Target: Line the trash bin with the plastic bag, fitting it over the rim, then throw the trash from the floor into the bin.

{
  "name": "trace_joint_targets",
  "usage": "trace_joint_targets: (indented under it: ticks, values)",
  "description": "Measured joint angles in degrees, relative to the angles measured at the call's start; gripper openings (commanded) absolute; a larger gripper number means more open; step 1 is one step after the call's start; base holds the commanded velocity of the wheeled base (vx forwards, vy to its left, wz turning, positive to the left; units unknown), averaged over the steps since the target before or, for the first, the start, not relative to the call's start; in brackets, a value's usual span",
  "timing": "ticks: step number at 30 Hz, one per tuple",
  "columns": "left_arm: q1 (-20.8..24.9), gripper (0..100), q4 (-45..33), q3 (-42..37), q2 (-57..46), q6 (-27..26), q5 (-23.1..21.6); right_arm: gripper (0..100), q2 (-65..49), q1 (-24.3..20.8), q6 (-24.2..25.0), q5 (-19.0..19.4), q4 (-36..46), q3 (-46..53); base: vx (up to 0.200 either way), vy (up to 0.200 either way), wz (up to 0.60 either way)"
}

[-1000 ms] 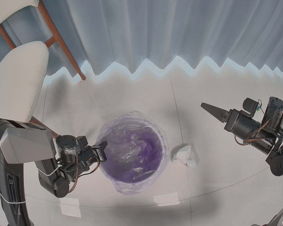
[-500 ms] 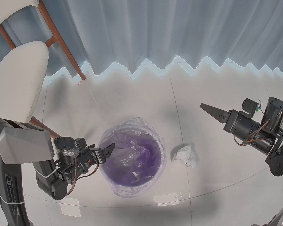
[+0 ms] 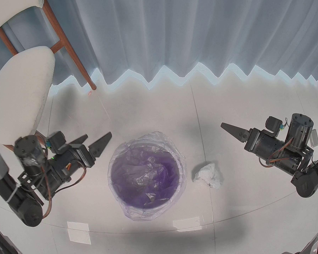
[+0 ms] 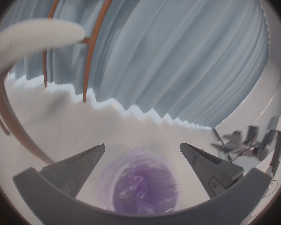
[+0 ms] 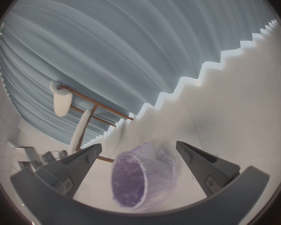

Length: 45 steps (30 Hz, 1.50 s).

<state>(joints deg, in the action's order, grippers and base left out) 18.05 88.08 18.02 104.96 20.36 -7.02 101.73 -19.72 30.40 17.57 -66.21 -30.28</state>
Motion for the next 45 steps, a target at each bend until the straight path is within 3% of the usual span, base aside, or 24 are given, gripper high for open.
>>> trace_joint_targets:
  ticks: [8, 14, 20, 27, 38, 45]
  values:
    - [-1.41, 100, -7.09, -0.71, -16.54, 0.17, -5.24, 100, 11.93, 0.85, -0.02, -5.78, 2.68, -7.97, -0.050, -0.050, 0.00]
    - [-2.44, 100, -10.59, 0.34, -23.04, 0.28, -6.47, 100, 18.05, 1.45, -0.13, -7.34, 14.20, -17.81, -0.033, -0.200, 0.00]
    - [-3.10, 100, -11.36, 0.61, -25.70, 0.24, -7.58, 100, 21.31, 1.26, -2.77, -8.70, 23.54, -24.81, 0.000, -0.200, 0.00]
    - [-3.82, 100, -11.45, 0.23, -26.88, 0.05, -8.63, 100, 27.21, -0.69, -8.18, -12.62, 24.94, -29.06, 0.000, -0.114, 0.00]
    - [-5.55, 100, -10.84, -0.07, -27.29, 0.09, -8.96, 100, 37.28, -4.47, -8.97, -13.19, 25.51, -36.86, 0.000, 0.000, 0.00]
    - [-5.71, 100, -10.78, 0.09, -27.23, 0.24, -9.36, 100, 41.35, -5.13, -8.81, -12.97, 30.14, -41.98, 0.000, 0.000, 0.00]
